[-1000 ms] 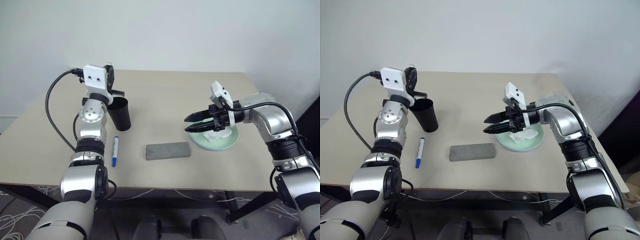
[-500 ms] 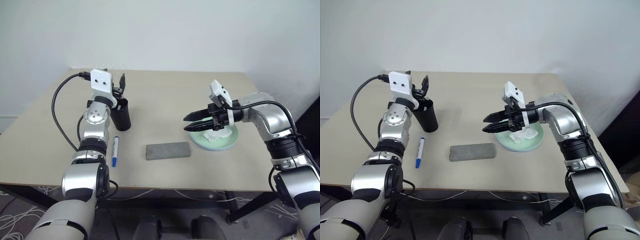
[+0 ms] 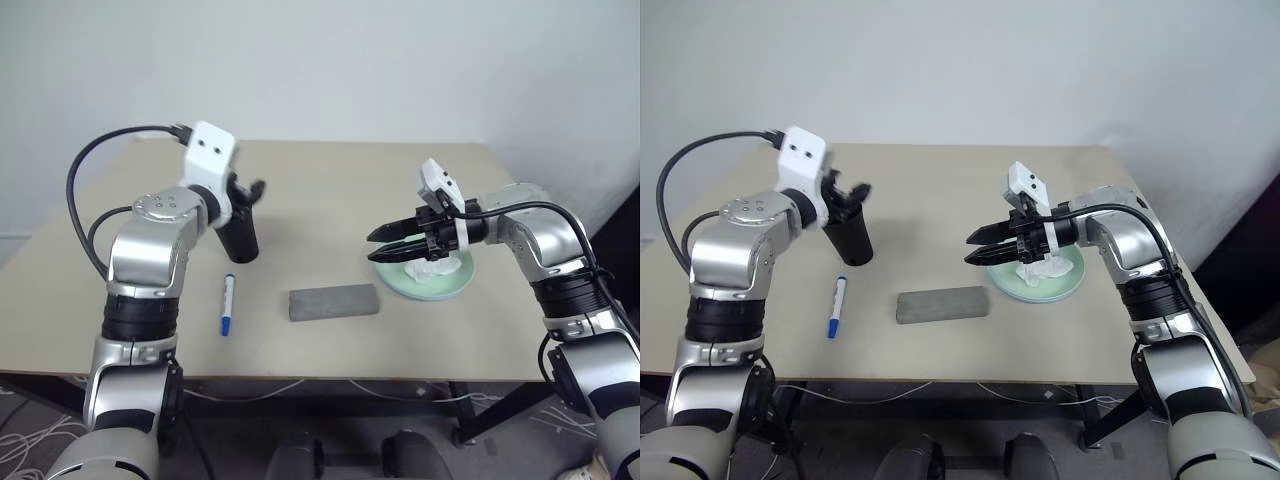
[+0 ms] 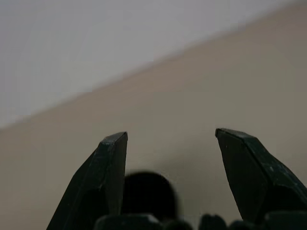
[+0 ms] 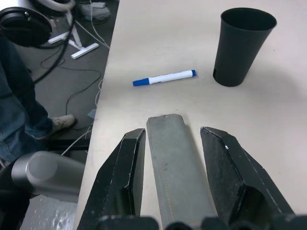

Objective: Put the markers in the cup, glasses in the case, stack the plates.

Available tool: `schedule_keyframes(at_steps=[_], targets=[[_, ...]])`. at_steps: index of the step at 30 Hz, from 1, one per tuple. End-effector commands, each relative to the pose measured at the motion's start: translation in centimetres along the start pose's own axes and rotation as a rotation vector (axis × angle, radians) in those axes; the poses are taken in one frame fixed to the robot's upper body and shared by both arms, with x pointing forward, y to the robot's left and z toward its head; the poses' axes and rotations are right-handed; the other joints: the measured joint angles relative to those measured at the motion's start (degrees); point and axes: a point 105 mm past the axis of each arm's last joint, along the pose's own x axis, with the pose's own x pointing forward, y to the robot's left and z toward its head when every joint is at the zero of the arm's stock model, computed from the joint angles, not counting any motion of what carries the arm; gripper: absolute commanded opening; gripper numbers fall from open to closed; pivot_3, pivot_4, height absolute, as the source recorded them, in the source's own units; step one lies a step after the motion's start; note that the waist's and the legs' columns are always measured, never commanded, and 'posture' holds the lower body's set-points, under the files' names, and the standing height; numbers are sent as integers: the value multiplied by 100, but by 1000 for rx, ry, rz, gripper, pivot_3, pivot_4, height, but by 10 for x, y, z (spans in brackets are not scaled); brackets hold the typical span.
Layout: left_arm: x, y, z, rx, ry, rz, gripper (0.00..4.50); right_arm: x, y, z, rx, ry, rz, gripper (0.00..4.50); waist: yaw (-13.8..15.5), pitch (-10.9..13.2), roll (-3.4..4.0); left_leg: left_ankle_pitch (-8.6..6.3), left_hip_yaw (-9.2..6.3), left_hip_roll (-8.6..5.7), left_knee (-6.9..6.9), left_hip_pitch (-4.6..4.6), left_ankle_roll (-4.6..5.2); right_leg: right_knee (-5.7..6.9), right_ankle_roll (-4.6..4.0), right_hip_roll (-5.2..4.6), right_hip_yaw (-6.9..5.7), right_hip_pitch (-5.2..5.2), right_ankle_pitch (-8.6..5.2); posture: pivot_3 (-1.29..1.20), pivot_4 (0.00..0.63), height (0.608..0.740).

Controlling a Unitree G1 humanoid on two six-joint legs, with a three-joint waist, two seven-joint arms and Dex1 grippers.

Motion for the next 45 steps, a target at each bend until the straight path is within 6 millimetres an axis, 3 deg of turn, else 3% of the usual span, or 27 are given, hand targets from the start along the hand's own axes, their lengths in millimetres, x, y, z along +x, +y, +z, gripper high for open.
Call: schedule_keyframes(at_steps=[1, 6, 14, 19, 28, 31, 38, 42, 45], targets=[[-24, -29, -16, 31, 187, -126, 3070, -5, 0, 17, -53, -27, -5, 1967, -20, 2, 2, 0, -1, 2, 0, 1, 0, 0, 0, 1, 0, 1, 0, 0, 0, 702], [-40, -34, -63, -4, 457, -73, 3070, -5, 0, 16, -52, -27, -1, 1967, -82, 2, 2, 4, -4, 2, -1, 9, -3, 1, -2, 1, 0, 6, -1, 0, 0, 702], [-42, -3, -119, -145, 632, 157, 3070, -4, 0, 16, -56, -25, 8, 1967, -97, 2, 1, 6, -7, 1, -4, 11, -5, 0, -2, 2, 0, 6, 0, 0, 0, 702], [-40, 7, -132, -203, 679, 247, 3070, -3, 1, 16, -57, -24, 12, 1967, -84, 2, -4, 6, -7, -2, -4, 9, -5, -2, -1, 0, 1, 6, 0, 0, 0, 702], [-34, 0, -148, -245, 739, 248, 3070, -2, 0, 18, -64, -27, 12, 1967, -84, 0, -3, 7, -6, -3, -5, 15, -8, 0, -2, 0, 1, 9, 0, 0, 0, 702], [-32, -1, -149, -245, 741, 248, 2512, -2, 0, 18, -65, -27, 10, 1967, -84, 0, -2, 10, -7, -3, -5, 24, -11, 2, -2, -1, 1, 15, 0, 0, 0, 702], [-30, 0, -149, -238, 740, 244, 119, -3, 0, 18, -66, -29, 6, 1967, -96, 0, -2, 11, -6, -3, -20, 59, -14, 3, -14, -2, 1, 20, 0, 0, 0, 702], [-24, 1, -135, -171, 681, 224, 93, -3, 0, 19, -68, -30, 4, 1967, -95, 0, -2, 10, -8, -4, -42, 91, -15, 2, -18, -3, 0, 24, -1, 0, 0, 702], [-15, -17, -102, -77, 511, 49, 93, -3, 0, 19, -68, -30, 2, 1967, -94, 2, -5, 17, -8, -4, -51, 91, -26, 2, -28, -1, -1, 16, 5, 0, 0, 702]])
